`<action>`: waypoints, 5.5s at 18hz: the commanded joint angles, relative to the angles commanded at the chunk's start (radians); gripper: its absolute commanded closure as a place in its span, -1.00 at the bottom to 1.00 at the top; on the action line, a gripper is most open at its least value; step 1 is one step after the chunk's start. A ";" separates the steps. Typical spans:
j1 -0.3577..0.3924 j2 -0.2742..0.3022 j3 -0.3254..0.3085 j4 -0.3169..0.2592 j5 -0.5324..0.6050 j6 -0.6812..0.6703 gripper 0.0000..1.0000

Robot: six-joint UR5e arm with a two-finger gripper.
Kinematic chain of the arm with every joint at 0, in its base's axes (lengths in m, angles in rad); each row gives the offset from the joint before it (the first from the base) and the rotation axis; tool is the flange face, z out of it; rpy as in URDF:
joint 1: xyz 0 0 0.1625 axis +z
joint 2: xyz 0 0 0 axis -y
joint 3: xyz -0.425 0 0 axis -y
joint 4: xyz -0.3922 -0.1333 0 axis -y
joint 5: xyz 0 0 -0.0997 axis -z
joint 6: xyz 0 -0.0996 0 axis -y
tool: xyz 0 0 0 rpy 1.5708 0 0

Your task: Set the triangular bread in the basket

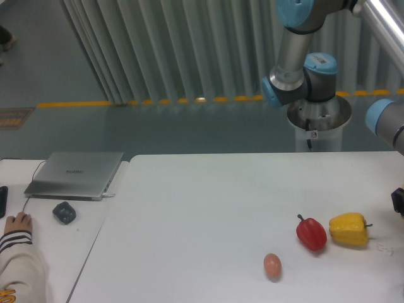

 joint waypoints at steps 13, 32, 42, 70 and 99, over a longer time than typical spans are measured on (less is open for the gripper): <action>-0.006 -0.028 0.023 0.018 -0.011 -0.093 0.79; -0.012 -0.018 0.069 0.060 -0.032 -0.089 -1.00; 0.009 -0.104 0.221 0.069 -0.034 0.003 -1.00; 0.018 -0.161 0.199 0.002 -0.008 0.118 1.00; 0.371 0.109 0.066 -0.084 -0.132 0.475 0.24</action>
